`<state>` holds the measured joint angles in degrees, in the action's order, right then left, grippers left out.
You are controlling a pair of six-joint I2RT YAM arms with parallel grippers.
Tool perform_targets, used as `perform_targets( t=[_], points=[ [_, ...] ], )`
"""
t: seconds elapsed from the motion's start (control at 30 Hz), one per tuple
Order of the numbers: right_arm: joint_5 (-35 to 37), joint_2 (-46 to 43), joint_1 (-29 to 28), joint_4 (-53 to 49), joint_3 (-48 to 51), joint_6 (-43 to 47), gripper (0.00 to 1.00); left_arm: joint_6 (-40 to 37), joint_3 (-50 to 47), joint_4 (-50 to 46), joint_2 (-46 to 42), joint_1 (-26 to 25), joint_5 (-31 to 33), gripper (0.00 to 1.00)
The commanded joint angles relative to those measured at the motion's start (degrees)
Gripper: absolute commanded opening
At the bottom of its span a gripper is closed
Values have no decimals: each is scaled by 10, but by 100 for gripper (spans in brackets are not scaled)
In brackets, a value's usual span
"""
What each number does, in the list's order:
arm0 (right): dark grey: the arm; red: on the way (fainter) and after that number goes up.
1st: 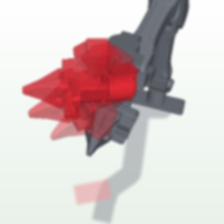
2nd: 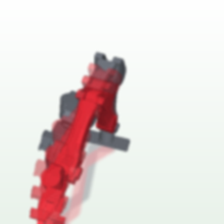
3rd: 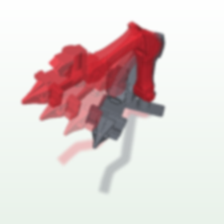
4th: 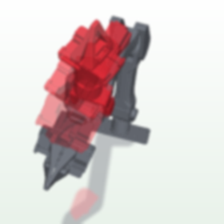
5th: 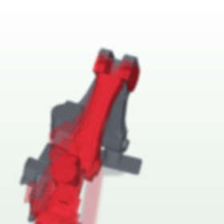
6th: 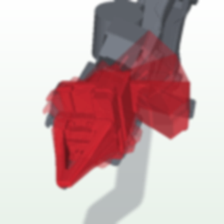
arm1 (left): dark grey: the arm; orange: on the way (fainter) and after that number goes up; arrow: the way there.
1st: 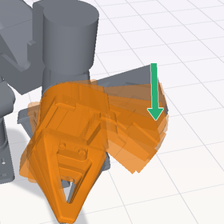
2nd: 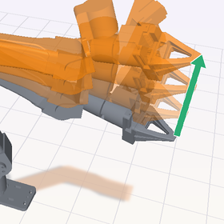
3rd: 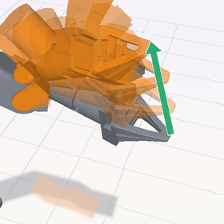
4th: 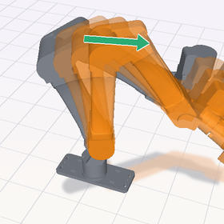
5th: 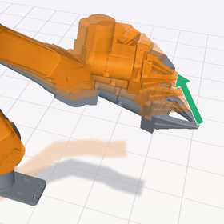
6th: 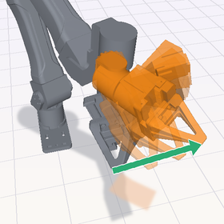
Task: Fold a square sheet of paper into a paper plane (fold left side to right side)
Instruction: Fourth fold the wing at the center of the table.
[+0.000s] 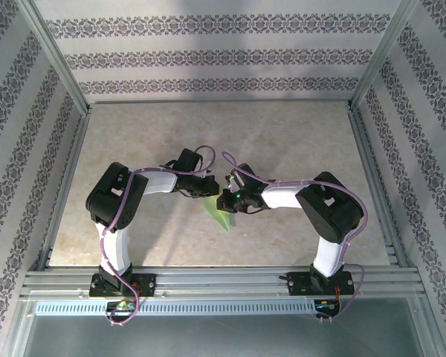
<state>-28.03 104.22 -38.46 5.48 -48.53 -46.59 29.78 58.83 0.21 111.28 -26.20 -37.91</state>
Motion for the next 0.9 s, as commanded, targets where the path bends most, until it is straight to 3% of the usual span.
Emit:
perform_targets(
  t=[0.0,0.3,0.87],
  points=[
    [-13,-9,-17,-32,31,-2,0,-8,-16,-37,9,0,52,0],
    [-22,-41,-46,-50,57,-14,0,-5,-16,-41,16,0,62,0],
    [-12,-69,-49,-57,98,-20,0,-8,-10,-47,14,1,61,0]
  ],
)
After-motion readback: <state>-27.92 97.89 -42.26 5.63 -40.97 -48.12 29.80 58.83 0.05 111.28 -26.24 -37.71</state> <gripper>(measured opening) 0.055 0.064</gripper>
